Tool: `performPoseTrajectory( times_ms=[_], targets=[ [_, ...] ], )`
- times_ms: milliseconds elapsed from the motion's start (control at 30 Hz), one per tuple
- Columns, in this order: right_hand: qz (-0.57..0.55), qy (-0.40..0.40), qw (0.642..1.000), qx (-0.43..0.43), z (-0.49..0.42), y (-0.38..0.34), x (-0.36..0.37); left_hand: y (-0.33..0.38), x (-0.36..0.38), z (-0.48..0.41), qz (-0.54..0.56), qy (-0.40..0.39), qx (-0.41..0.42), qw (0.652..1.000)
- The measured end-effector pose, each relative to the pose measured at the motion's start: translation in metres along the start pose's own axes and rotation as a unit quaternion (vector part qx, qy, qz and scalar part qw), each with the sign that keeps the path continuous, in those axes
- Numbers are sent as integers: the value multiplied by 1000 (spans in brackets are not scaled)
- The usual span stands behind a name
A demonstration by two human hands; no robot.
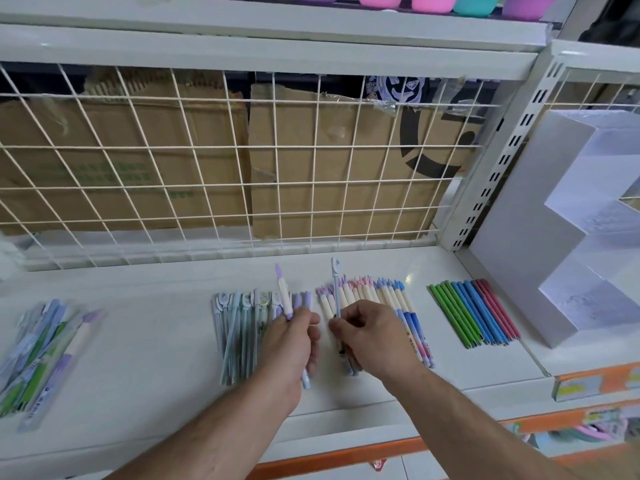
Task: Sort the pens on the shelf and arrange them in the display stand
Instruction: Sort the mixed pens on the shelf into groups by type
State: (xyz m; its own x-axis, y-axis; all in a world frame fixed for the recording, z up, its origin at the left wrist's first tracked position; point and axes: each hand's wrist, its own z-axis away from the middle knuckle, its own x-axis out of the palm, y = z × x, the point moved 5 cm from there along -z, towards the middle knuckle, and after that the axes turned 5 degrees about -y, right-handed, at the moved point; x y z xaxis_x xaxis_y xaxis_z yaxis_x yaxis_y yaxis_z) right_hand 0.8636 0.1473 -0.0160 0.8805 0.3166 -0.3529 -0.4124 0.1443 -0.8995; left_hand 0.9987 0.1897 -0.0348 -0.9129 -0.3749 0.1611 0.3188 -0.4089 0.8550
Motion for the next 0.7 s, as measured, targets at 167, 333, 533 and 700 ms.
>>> performPoseTrajectory(
  times_ms=[167, 333, 533, 700],
  targets=[
    [17, -61, 998, 4, 1, -6, 25, 12, -26, 9, 59, 37, -22, 997],
    [65, -115, 991, -21, -2, -15, 72, 16, -62, 17, 112, 71, -25, 991],
    [77, -124, 989, -17, -9, -26, 115, 15, -105, 16, 84, 82, -8, 993],
    [101, -95, 990, -22, -16, -28, 131, 20, -131, 14, 29, 82, 9, 996]
  ],
)
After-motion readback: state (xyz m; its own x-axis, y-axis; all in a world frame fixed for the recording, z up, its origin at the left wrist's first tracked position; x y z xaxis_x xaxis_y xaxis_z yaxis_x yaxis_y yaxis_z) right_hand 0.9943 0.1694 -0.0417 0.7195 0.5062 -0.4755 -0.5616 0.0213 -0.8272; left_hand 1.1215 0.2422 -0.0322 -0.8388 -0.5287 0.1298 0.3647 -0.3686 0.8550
